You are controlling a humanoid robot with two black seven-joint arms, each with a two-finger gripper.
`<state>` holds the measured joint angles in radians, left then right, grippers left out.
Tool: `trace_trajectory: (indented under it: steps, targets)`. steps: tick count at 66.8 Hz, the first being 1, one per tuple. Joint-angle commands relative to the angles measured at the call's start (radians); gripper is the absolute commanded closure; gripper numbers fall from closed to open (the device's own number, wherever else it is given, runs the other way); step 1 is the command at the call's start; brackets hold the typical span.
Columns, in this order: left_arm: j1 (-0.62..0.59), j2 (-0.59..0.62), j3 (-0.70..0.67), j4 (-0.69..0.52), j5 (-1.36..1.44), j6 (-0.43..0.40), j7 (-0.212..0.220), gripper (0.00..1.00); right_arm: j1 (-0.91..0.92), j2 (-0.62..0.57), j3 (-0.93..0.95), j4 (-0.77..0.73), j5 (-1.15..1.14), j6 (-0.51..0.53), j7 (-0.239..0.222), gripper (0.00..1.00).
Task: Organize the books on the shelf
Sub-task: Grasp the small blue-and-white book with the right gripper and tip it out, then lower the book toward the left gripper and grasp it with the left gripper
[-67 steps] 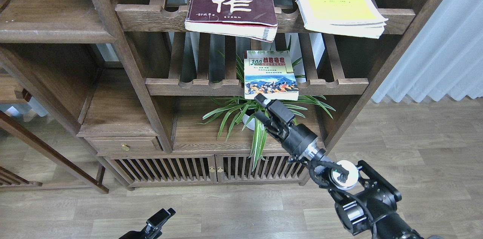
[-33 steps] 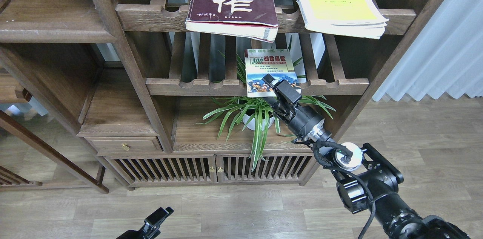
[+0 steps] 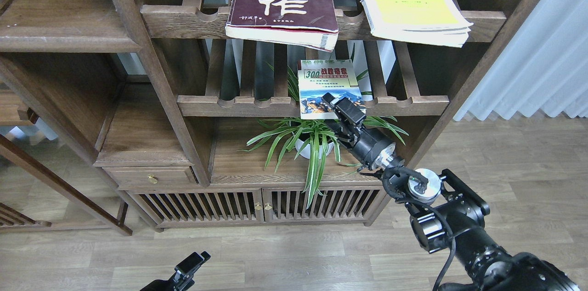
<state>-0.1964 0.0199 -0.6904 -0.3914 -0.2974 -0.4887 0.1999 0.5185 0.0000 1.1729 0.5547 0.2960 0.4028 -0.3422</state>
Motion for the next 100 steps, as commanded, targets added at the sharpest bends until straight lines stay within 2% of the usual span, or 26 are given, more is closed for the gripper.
trace_trajectory:
  steps: [1,13,25,26,33,40,49,64,71,75,76,77,82,94,100]
  targets:
    - [0.000,0.000,0.000,0.000,0.001,0.000,0.001,0.00,0.028,0.000,-0.001,-0.030,0.000,-0.002,0.018,0.01]
    - [-0.002,0.000,0.000,0.000,0.000,0.000,0.001,0.00,0.040,0.000,0.001,-0.035,0.000,-0.021,0.028,0.07]
    - [0.000,0.000,0.000,0.000,0.001,0.000,0.001,0.00,0.034,0.000,0.004,-0.035,0.000,-0.018,0.029,0.27]
    - [0.000,0.000,0.000,0.000,0.001,0.000,0.003,0.00,0.029,0.000,0.004,-0.032,0.000,-0.012,0.031,0.38]
    - [0.000,0.002,0.000,0.000,0.001,0.000,0.001,0.00,0.026,0.000,0.007,-0.027,0.003,0.013,0.032,0.53]
    - [0.000,0.000,0.000,0.000,0.001,0.000,0.001,0.00,0.021,0.000,0.007,-0.027,0.005,0.086,0.029,0.73]
    - [0.000,0.000,0.000,0.000,0.001,0.000,0.001,0.00,0.008,0.000,0.008,-0.024,0.011,0.086,0.028,0.95]
    - [0.000,0.002,0.000,0.000,0.001,0.000,0.003,0.00,-0.017,0.000,0.008,0.007,0.017,0.086,0.020,0.97]
    - [0.000,0.002,0.000,0.000,0.001,0.000,0.003,0.00,-0.083,0.000,0.008,0.096,0.040,0.086,0.008,0.97]
    - [-0.002,0.002,0.000,0.000,0.000,0.000,0.003,0.00,-0.146,0.000,0.008,0.181,0.054,0.086,-0.018,0.97]
    - [0.000,0.003,0.000,-0.001,0.000,0.000,0.001,0.00,-0.200,0.000,0.008,0.259,0.070,0.086,-0.052,0.96]
    - [0.000,0.006,0.000,-0.003,-0.002,0.000,0.001,0.00,-0.222,0.000,0.008,0.289,0.077,0.086,-0.064,0.96]
    - [0.000,0.014,0.000,-0.003,-0.005,0.000,0.001,0.00,-0.305,-0.029,0.010,0.391,0.098,0.086,-0.096,0.96]
    - [0.008,0.014,0.002,-0.011,-0.003,0.000,0.001,0.00,-0.451,-0.117,0.005,0.508,0.106,0.086,-0.146,0.96]
    - [0.017,0.014,0.002,-0.015,-0.005,0.000,0.001,0.00,-0.522,-0.141,-0.006,0.514,0.104,0.086,-0.147,0.96]
